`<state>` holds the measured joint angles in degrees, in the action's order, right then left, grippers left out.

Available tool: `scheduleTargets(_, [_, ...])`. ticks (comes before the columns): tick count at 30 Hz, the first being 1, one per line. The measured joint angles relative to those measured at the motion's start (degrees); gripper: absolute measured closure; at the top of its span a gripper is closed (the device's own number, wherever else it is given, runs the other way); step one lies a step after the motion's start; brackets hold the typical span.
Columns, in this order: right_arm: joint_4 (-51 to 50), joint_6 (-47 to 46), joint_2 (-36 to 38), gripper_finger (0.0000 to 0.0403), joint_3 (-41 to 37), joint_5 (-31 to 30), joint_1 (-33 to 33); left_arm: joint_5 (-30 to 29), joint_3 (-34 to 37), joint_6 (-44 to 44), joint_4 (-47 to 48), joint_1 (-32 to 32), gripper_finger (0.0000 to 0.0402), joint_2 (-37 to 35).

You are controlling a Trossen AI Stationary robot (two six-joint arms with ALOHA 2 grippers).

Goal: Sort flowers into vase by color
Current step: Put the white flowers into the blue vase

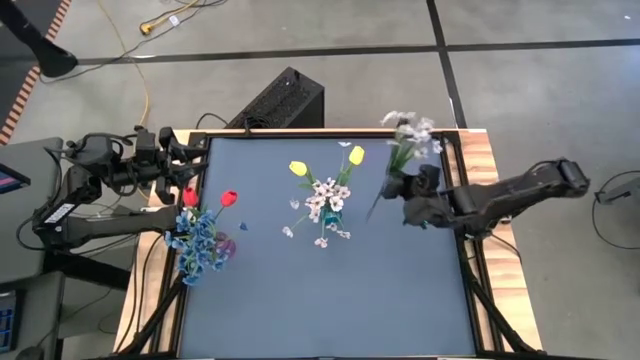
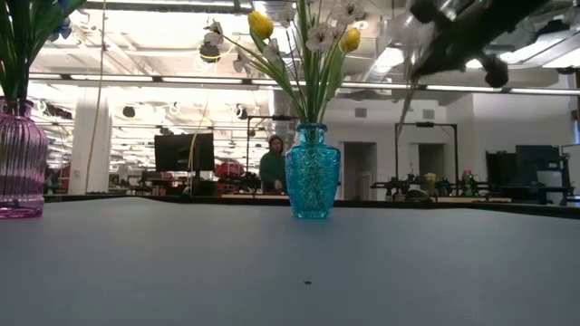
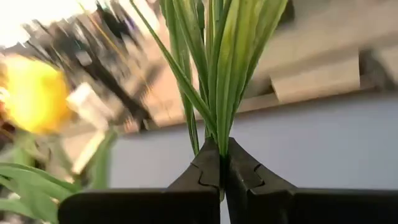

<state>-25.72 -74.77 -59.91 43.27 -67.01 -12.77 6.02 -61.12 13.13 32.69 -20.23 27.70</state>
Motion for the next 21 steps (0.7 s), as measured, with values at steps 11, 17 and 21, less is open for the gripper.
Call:
scheduleTargets(11, [16.4, 17.5, -4.5, 0.0376, -0.2, -16.2, -9.5, -1.4, 0.0, -0.9, 0.0, 0.0, 0.0224, 0.0])
scheduleTargets(17, [18.2, 11.2, -10.8, 0.0376, -0.5, -22.8, -15.1, -0.9, 0.0, -0.4, 0.0, 0.0, 0.0224, 0.0])
scheduleTargets(21, [18.6, 8.0, -15.8, 0.0376, -0.3, -22.8, -17.0, -1.5, 0.0, -1.4, 0.0, 0.0, 0.0224, 0.3])
